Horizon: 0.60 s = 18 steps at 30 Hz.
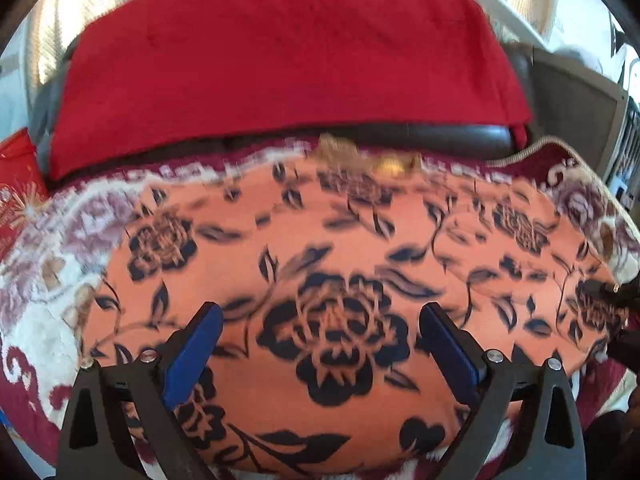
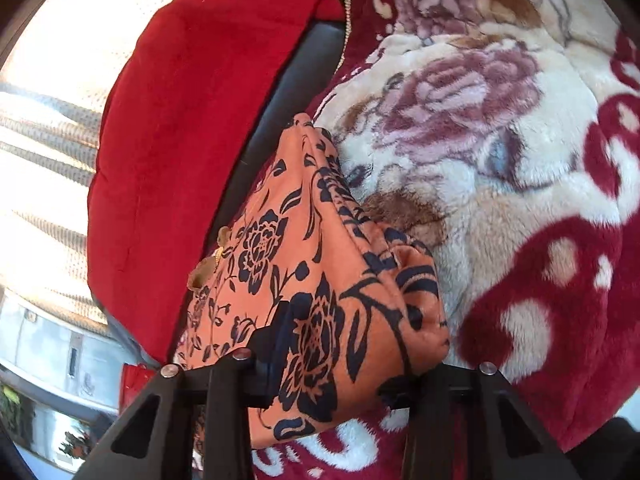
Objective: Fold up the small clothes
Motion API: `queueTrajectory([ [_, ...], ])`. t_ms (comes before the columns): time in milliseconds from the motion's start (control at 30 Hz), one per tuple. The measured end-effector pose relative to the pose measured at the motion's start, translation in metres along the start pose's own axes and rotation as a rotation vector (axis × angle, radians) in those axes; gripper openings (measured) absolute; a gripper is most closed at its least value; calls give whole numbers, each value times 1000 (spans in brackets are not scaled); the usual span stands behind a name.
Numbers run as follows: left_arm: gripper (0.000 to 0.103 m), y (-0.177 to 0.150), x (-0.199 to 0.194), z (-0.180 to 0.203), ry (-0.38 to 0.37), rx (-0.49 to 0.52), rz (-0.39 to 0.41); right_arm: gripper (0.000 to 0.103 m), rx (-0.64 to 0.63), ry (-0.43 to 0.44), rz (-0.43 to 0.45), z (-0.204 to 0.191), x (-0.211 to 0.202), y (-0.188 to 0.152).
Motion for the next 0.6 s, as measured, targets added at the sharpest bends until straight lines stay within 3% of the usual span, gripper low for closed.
queueTrajectory([
  [67,100,-10,24,8,-3,54,-84,70,12,16,6,0,9,0],
  [100,102,-14,25,7,-6,46,-46,72,17,23,15,-3,14,0],
  [167,101,-10,23,5,-27,33,-57,72,-17,-16,31,-13,21,2],
  [200,100,-7,22,2,-47,22,-68,65,-48,-35,32,-20,30,4],
  [233,100,-5,20,-2,-68,11,-79,48,-70,-57,26,-25,35,6],
  [267,100,-2,17,-9,-85,-1,-85,21,-92,-79,-13,-33,46,11],
  [333,100,3,-1,-32,-110,-70,-42,20,-149,-125,0,-53,47,16],
  [433,100,5,-33,-83,-85,-189,83,18,-372,-129,90,-131,25,7],
  [533,100,-6,-53,-145,25,-353,164,18,-688,-71,155,-238,11,-42],
  [600,100,-20,-55,-180,63,-477,181,18,-830,-31,154,-282,19,-82],
])
Point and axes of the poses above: each gripper's, at about its wrist camera, not at the fingertips, and x roughly the way its jaws point, z to its right, y to its top, the point moved 1 cm from there along x, roughly the way its jaws point, and after that the axes turned 3 degrees about z, right-handed, at the moved point
